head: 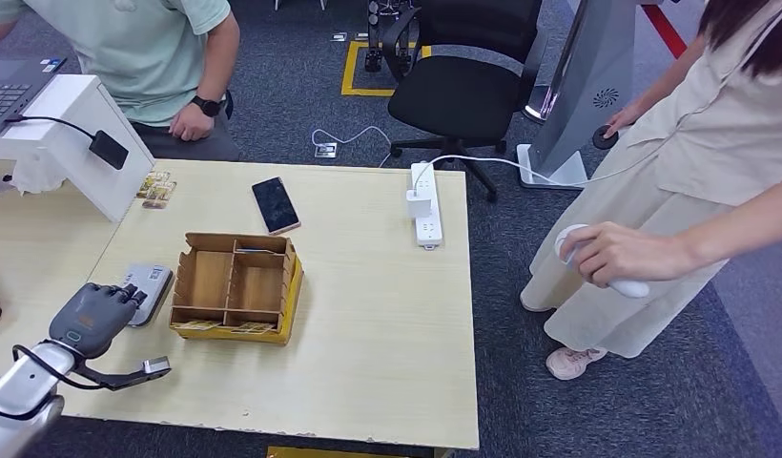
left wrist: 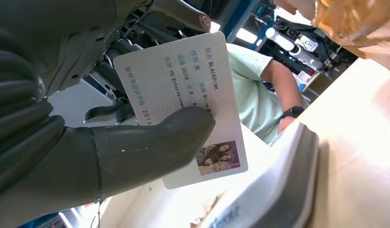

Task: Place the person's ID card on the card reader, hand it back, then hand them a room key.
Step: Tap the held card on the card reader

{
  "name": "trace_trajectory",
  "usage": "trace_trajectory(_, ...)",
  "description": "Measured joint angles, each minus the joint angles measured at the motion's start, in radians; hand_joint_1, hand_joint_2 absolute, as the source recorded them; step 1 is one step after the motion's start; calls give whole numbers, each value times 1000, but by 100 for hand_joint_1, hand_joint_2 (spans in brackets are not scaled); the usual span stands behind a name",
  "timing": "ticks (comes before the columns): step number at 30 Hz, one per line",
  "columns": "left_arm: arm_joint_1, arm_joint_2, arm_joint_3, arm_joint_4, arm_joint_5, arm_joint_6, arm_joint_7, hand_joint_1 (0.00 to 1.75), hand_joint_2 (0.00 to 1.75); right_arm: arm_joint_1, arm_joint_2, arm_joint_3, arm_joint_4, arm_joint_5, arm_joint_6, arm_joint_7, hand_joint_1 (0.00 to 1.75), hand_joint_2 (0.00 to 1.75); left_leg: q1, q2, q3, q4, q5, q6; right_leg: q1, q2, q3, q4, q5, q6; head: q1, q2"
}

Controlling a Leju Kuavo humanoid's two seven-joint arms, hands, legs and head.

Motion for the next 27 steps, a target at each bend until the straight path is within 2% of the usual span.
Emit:
trace_trajectory(12,-41,-56,-34,52,4,-20,-8,175,175,0,0,0,0,3,-1,-7,0,175,0,0,0,0,0,0,0,0,1,0,0,0,0,0)
trace_trajectory(27,-70,-64,-74,65,38,-95,-6,175,175,-2,0,0,0,-12,-1,-17,0,175,0,0,1,0,0,0,0,0,1,0,0,0,0,0)
